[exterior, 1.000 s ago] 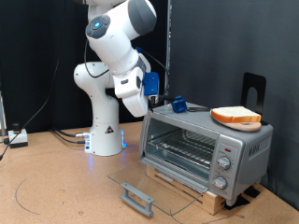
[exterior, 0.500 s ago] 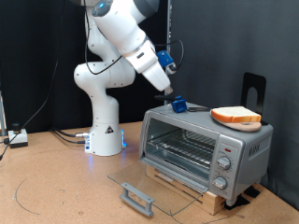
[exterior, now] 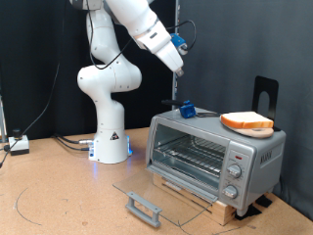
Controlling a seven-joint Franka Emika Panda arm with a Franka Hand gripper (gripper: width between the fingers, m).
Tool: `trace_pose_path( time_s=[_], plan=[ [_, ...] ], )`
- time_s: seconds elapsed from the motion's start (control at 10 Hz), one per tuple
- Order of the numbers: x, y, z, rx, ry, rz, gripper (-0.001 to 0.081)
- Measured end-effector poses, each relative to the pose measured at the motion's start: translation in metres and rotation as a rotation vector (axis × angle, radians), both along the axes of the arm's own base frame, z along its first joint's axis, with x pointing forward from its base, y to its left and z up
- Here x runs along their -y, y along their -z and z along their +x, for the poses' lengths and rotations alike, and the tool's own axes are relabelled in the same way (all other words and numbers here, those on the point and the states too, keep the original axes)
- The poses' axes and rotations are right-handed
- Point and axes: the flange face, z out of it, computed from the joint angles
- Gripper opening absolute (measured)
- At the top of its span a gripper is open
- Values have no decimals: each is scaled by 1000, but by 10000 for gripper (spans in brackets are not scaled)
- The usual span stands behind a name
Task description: Make a piece of toast with the oven
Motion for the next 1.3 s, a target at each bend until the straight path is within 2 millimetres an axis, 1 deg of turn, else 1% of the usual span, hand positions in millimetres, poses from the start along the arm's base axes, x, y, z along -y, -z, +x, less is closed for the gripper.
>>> trace_pose_path(
  time_s=[0.1, 0.2, 0.4, 0.5, 0.7, 0.9, 1.0, 1.2, 1.3],
  plan=[
    [-4, -9, -12, -23, -6, 0, 810],
    [-5, -13, -20, -45, -9, -7, 810],
    [-7, -12, -19, -8, -19, 3, 810],
    [-12, -8, -23, 43, -28, 5, 810],
    [-27, 4, -44, 93, -47, -29, 810],
    [-40, 24, -64, 74, -49, -71, 810],
    [-45, 36, -68, 77, -14, -100, 810],
    [-51, 60, -68, 87, 69, -158, 810],
    [-51, 64, -67, 92, 93, -167, 810]
  ],
)
